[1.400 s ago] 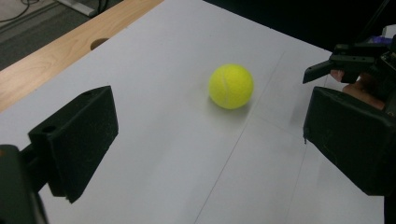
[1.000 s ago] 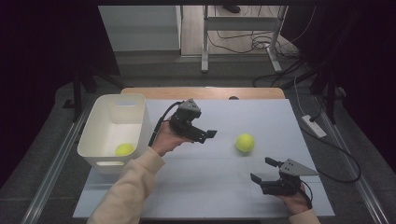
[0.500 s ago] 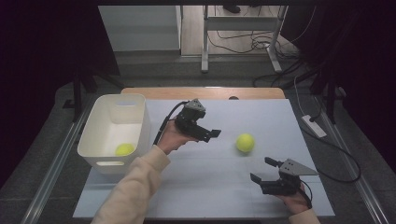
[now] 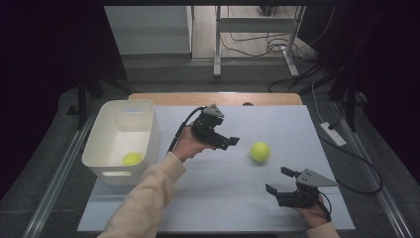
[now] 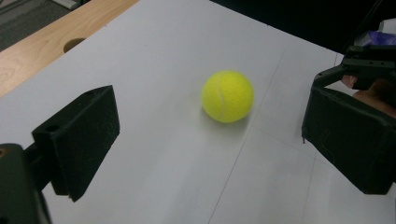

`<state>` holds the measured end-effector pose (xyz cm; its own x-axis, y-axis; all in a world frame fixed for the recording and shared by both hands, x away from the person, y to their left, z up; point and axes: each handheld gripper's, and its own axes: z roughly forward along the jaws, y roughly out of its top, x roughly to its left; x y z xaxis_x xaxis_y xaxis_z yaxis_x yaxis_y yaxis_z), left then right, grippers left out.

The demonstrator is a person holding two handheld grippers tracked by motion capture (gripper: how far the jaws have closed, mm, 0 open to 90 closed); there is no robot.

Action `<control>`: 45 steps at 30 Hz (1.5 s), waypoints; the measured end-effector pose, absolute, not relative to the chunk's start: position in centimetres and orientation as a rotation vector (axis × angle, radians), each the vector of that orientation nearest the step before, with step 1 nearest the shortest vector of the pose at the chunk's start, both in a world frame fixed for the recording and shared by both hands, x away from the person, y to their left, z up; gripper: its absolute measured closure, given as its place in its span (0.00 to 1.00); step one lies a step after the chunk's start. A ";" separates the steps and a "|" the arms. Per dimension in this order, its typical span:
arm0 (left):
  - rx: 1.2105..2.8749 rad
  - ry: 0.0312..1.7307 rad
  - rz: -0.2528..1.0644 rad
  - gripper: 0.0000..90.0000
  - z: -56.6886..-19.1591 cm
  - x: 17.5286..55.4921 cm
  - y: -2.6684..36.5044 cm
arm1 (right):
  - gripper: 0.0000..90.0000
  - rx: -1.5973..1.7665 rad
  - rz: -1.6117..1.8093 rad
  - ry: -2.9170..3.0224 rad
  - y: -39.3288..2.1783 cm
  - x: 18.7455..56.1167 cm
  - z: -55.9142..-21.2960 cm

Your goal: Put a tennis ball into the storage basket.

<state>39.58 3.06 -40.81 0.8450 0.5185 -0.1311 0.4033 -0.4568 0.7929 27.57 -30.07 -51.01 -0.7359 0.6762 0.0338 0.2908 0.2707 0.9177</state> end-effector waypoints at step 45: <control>2.139 0.648 0.110 0.07 -42.8 41.9 -0.9 | 0.13 0.885 1.466 2.178 -30.1 27.4 -51.0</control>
